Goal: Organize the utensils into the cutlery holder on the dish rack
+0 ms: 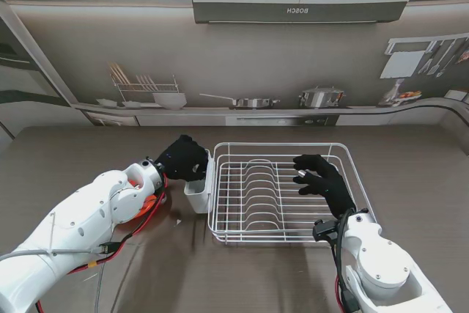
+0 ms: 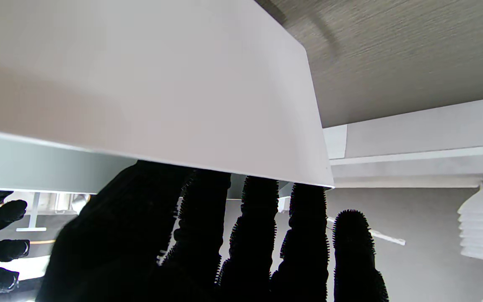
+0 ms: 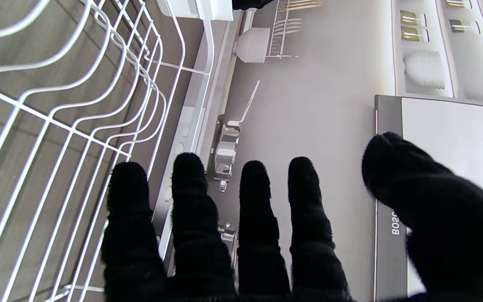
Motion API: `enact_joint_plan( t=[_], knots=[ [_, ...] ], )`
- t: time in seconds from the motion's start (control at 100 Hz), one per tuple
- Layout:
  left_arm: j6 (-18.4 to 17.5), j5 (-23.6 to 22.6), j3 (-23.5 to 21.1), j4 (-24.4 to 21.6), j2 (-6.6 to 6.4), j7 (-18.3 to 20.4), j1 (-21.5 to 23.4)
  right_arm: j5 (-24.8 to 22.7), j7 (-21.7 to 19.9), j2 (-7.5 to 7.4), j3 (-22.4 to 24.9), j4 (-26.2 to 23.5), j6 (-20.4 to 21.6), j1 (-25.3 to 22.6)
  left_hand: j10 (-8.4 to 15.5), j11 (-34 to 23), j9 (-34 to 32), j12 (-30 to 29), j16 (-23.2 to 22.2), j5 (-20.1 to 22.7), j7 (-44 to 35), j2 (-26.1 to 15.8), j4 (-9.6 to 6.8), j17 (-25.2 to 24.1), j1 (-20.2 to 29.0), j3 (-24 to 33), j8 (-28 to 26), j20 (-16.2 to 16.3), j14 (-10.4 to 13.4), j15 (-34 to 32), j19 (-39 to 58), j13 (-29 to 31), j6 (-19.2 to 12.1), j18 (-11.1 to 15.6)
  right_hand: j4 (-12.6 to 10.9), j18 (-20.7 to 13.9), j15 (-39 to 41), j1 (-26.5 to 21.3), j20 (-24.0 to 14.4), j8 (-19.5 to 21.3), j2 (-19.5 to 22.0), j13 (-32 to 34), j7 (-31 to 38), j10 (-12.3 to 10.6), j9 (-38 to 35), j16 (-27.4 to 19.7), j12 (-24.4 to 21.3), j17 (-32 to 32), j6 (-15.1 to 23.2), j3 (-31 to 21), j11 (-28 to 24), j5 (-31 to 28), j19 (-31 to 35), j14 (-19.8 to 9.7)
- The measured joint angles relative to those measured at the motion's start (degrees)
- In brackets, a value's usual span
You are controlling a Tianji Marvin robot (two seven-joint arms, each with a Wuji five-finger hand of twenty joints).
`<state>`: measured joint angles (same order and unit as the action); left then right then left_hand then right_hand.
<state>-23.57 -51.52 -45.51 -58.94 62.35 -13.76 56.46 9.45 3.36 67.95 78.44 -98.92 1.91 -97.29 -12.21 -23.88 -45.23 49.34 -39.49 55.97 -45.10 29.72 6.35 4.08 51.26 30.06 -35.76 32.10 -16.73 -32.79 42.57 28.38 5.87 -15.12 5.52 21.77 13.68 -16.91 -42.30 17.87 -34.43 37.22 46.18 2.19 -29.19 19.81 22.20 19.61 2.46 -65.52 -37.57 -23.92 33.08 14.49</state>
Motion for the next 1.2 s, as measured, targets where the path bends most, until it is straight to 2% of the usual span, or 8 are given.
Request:
enact_joint_plan(
  t=[0.45,0.63,0.72,1.2],
  knots=[
    [0.9,-1.4,-1.2,-1.8,-0.42,0.9,1.3,0.0,0.0,0.01,-0.1,0.2,0.0,0.1,0.0,1.6,0.0,-3.0,0.2,-0.1,3.7,-0.1,0.00,0.0,0.0,-0.6,5.0,0.0,0.0,0.5,0.0,0.0,-1.4,0.0,0.0,0.0,0.0,0.0,0.0,0.0,0.6,0.0,0.0,0.0,0.0,0.0,0.0,0.0,0.0,0.0,0.0,0.0,0.0,0.0],
    [1.1,-2.0,-2.1,-2.7,-0.58,1.0,1.9,0.0,-0.1,0.01,-0.1,0.3,0.0,0.2,-0.2,2.3,0.0,-4.3,1.2,-2.1,9.7,-0.6,-0.04,-0.1,-1.1,-2.9,6.2,-0.2,0.0,0.9,0.0,0.0,0.4,0.0,0.0,0.0,0.0,0.0,0.0,0.0,0.6,0.0,0.0,0.0,0.0,0.0,0.0,0.0,0.0,0.0,0.0,0.0,0.0,0.0],
    [1.3,-2.3,-2.9,-3.3,-0.65,1.2,2.5,0.0,-0.1,0.01,-0.1,0.3,0.0,0.2,-0.4,2.4,0.1,-4.4,1.2,-2.1,14.2,-1.8,-0.04,-0.1,-3.1,-2.8,5.0,-0.2,0.0,1.0,0.0,0.0,1.3,0.0,0.0,0.0,0.0,0.0,0.0,0.0,0.6,0.0,0.0,0.0,0.0,0.0,0.0,0.0,0.0,0.0,0.0,0.0,0.0,0.0],
    [1.3,-4.7,-6.7,-7.2,-1.38,3.5,5.1,0.1,-0.2,0.01,-0.2,0.4,0.0,0.3,-0.5,3.3,0.1,-5.2,1.2,-2.8,20.3,-3.1,-0.07,-0.6,-6.1,-2.4,4.6,-0.2,-0.1,1.7,0.0,-0.1,1.9,0.0,0.0,0.0,0.0,0.0,0.0,0.0,0.6,0.0,0.0,0.0,0.0,0.0,0.0,0.0,-0.2,0.0,0.0,0.0,0.0,0.0]
  ],
)
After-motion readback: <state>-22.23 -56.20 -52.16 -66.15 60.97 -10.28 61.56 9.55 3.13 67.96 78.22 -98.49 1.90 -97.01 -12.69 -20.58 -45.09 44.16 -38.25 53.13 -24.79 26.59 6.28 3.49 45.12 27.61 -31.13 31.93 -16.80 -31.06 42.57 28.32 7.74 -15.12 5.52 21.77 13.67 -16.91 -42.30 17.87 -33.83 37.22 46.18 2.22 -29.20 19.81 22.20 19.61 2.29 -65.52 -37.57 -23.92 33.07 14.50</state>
